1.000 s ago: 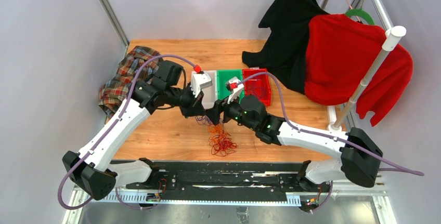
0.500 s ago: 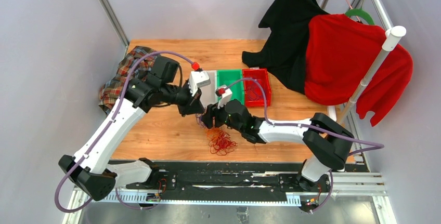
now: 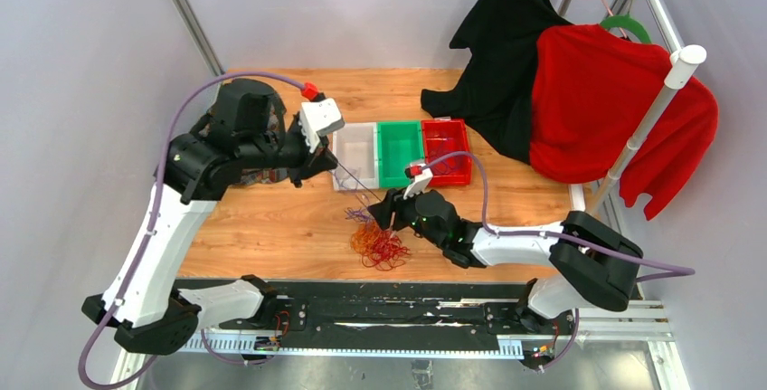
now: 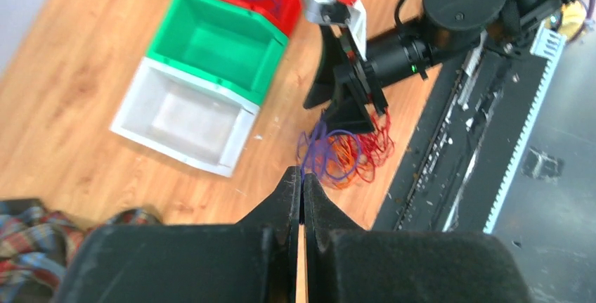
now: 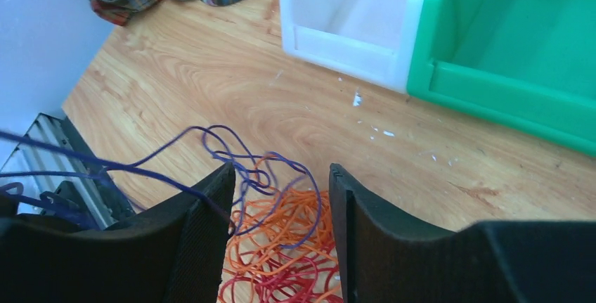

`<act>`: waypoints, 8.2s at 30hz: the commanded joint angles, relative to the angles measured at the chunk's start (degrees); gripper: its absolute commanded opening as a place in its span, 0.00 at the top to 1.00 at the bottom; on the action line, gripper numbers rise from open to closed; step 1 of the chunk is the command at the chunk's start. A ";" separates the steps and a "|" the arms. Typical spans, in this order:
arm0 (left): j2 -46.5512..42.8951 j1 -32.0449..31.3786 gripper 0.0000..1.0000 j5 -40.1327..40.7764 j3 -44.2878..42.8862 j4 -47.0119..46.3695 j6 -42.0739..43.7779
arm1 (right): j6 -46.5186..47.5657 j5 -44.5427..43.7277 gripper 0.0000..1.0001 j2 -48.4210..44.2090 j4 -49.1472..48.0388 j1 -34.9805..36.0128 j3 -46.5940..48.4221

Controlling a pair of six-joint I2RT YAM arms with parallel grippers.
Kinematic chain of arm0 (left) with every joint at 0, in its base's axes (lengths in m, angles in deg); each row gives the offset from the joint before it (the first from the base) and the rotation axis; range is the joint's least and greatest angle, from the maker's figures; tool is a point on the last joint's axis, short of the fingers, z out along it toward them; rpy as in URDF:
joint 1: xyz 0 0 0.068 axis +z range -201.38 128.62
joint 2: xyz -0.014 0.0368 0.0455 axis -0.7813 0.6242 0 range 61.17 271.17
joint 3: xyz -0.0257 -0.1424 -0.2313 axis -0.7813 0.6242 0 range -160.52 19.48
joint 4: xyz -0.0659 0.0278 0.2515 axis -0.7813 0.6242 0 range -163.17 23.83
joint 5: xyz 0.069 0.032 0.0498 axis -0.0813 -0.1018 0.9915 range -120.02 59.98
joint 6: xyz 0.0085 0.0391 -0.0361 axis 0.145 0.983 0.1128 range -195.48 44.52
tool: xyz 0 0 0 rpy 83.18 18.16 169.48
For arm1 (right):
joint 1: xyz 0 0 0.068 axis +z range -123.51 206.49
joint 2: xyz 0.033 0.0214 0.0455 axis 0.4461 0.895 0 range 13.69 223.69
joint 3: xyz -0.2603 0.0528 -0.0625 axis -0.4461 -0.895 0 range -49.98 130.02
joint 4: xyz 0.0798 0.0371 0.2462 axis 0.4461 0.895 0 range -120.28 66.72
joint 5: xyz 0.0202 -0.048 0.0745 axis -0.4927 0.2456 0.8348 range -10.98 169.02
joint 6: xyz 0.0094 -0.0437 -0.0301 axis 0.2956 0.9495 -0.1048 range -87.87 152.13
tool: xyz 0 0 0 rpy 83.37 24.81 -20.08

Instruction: Untangle the cables

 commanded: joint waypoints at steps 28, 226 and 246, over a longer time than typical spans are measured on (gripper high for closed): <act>8.77 0.03 1.00 9.77 -44.35 -12.24 1.04 | 9.85 -11.17 0.54 -18.01 22.87 -0.14 2.47; 14.41 -5.73 0.21 17.43 42.33 -35.96 16.32 | 11.50 -9.03 0.32 -22.24 26.51 -6.11 2.20; 11.60 -5.77 0.99 17.79 38.48 -26.47 17.35 | 10.86 -8.84 0.38 -24.73 26.84 -6.12 1.74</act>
